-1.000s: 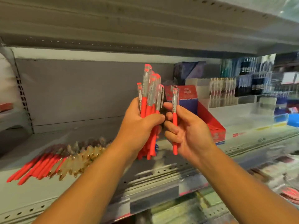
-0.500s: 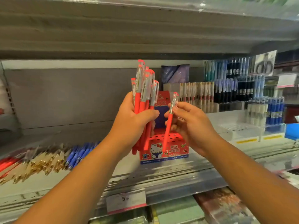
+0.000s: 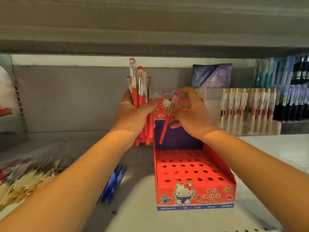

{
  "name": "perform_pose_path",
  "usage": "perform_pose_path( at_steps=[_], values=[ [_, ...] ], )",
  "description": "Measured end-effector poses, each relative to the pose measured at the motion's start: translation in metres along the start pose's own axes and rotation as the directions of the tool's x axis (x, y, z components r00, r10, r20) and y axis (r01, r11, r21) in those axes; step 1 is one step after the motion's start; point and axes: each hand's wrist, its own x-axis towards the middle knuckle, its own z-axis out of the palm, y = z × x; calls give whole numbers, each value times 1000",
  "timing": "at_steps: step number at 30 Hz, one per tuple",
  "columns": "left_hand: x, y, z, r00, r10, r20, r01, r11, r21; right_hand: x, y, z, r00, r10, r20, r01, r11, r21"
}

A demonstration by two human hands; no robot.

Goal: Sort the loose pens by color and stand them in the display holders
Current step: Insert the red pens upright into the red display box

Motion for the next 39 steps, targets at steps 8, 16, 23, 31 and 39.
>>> perform_pose_path(
  at_steps=[8,16,23,31,39],
  values=[
    [-5,-28,-10,995,-11,103,-2,992,126,-2,34,4,994,-31,101,41,995,-92],
    [-12,-29,-11,987,-13,160,-17,983,183,-4,37,2,997,-37,61,45,991,-127],
    [-12,-30,-9,981,-35,190,4,987,162,-5,40,0,1000,-20,4,20,992,-128],
    [-12,-35,-7,966,-89,241,56,989,140,-9,49,11,984,66,167,-16,957,-288],
    [-15,-30,-5,951,-70,301,27,989,146,-13,29,4,994,30,101,-18,992,-124]
  ],
)
